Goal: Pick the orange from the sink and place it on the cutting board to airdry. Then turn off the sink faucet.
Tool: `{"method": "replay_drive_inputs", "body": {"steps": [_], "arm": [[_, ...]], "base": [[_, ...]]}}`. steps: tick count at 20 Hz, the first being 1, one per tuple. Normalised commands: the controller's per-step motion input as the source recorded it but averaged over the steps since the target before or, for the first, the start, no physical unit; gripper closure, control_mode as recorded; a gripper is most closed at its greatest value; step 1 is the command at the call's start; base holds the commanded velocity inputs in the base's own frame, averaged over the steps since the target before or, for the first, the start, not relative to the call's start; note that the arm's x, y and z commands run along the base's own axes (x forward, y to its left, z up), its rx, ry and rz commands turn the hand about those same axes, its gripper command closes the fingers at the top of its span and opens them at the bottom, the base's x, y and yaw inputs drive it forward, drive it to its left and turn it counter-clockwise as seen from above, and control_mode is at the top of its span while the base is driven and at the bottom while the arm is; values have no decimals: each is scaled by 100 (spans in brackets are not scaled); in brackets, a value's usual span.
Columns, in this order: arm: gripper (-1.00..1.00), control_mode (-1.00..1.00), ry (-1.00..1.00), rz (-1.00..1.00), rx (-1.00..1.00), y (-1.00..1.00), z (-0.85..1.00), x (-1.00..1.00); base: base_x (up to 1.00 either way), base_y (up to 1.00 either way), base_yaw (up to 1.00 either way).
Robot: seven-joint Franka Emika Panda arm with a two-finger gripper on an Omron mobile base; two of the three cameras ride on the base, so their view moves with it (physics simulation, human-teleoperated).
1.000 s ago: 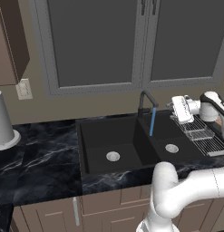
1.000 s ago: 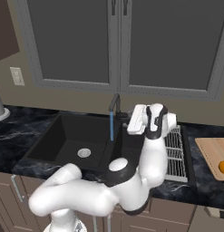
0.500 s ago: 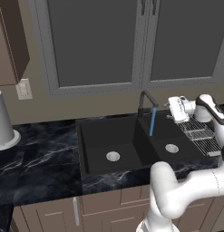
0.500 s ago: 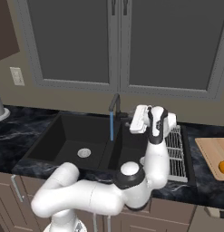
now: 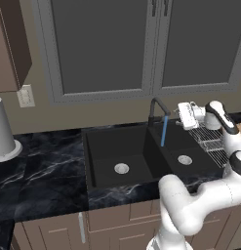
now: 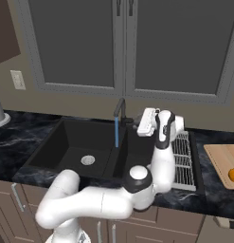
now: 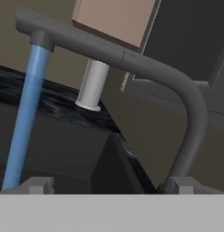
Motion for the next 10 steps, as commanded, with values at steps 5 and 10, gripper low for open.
{"method": "replay_drive_inputs", "body": {"steps": [5, 10], "arm": [[-100, -100, 0, 1, 0, -7, -8, 50], [-100, -100, 0, 1, 0, -7, -16, 40]], "base": [[0, 0, 0], [0, 0, 0]]}}
